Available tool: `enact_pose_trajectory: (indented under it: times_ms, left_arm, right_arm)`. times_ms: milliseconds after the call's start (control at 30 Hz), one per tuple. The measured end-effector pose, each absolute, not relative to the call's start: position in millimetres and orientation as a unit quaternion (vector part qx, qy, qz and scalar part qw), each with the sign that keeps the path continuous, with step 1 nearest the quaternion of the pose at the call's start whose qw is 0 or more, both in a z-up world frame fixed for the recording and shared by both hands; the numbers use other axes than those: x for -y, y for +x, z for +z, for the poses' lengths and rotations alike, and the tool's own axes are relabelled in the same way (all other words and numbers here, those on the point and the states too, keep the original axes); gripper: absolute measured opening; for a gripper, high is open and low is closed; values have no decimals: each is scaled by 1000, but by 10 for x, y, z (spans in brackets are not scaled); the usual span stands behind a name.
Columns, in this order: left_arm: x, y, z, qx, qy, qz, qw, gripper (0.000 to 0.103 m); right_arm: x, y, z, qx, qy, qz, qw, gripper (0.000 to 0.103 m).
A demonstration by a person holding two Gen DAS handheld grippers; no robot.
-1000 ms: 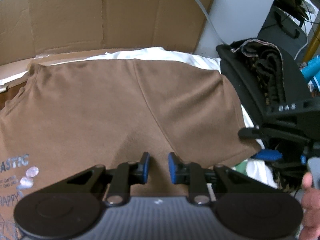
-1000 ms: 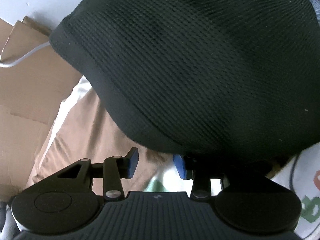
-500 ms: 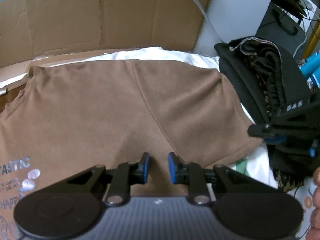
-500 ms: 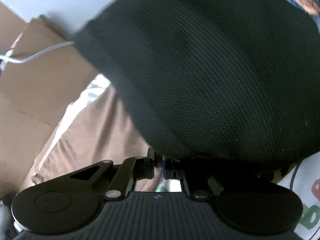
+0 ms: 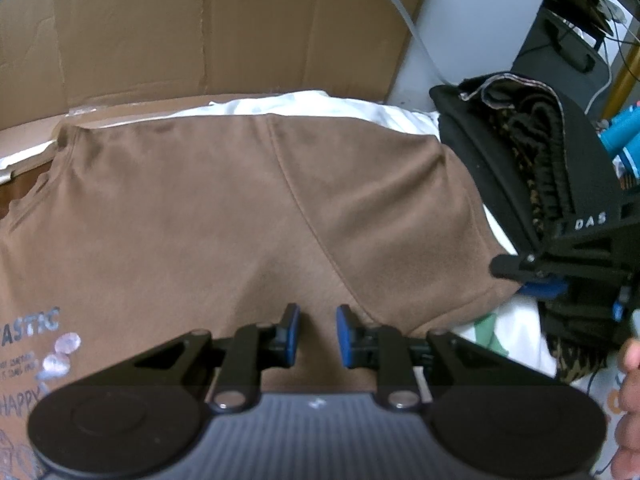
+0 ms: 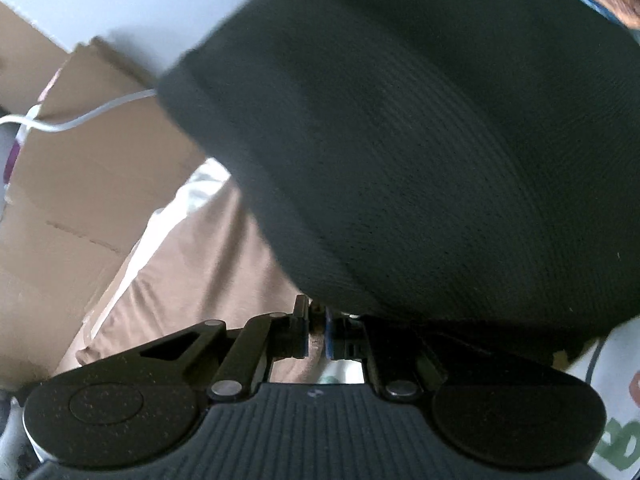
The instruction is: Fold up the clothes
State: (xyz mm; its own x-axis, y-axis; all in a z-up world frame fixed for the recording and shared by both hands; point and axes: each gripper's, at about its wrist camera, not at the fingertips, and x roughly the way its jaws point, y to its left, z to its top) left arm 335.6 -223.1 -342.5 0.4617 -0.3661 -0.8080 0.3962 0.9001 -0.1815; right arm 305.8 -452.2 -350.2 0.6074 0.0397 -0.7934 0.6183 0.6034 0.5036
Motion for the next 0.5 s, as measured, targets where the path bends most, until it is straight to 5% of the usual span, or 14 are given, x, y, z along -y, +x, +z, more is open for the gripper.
enact_pose_trajectory:
  times_ms: [67,233,300,367,500]
  left_arm:
    - [2228,3357,-3434,-469,15,-223,855,21]
    - [2238,3343,-3438,-467,17,-221,856,21]
    - [2233,3338,-3430,-468,15,-222,855,21]
    - [2226,3325,-3419,-466,15,-225,856,21]
    - [2220,3294,-3392,-460,14,-234,857,14]
  right_arm:
    - [4505,3020,-3541,-410,413,-184,792,27]
    - [4521,3075,-3520,-413,401,-195,794,35]
    - [4604,3119,-3525,-407,387,-203,802,26]
    - [4594,3144,-3482,-403,367,-204,813,6]
    - [4466,3147,-3369,-404,310,-204,836,6]
